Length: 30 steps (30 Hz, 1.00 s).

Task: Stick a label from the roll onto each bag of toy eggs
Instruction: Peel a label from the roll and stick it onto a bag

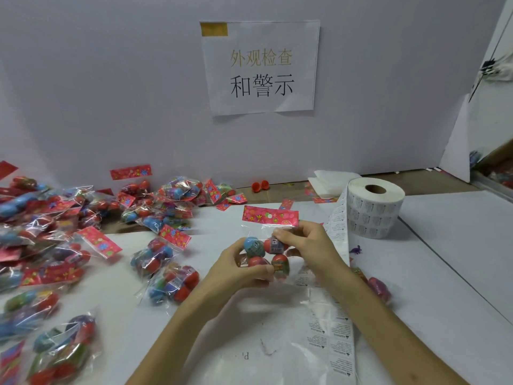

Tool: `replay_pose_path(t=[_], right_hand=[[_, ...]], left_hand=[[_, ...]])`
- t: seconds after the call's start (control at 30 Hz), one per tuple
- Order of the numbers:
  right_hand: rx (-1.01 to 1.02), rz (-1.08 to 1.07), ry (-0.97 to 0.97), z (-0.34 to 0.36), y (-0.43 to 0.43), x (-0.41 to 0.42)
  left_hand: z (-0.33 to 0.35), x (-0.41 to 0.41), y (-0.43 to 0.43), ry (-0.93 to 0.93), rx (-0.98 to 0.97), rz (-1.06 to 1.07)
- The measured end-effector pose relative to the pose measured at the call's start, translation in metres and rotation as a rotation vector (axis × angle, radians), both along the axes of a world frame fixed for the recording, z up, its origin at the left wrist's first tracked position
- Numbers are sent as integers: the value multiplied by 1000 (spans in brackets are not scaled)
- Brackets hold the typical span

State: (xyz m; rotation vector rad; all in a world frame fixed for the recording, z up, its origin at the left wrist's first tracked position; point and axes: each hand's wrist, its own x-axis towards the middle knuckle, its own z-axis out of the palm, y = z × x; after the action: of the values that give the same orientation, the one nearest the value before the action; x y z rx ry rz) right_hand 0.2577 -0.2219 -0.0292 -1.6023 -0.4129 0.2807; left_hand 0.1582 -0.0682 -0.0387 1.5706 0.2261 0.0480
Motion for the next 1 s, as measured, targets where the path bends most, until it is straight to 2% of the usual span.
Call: replay_pose_path(t=[0.23,0.57,0.67,0.83,0.93,1.0], right_hand=[[8,12,-40,1,2,-1],[-15,135,-163,0,6,-10],[-3,134,-172,-1,7,-10],[2,84,-32,-1,6,-6],[46,168,83,1,4,-7],[23,236,93,1,1,-8]], left_hand=[[-3,3,6,-11,-38,-8],[-3,1,4,39,78,174],[-1,1,4,57,84,170],[3,2,4,48,73,134],[4,2,2,42,59,144],[4,2,1,22,24,159]])
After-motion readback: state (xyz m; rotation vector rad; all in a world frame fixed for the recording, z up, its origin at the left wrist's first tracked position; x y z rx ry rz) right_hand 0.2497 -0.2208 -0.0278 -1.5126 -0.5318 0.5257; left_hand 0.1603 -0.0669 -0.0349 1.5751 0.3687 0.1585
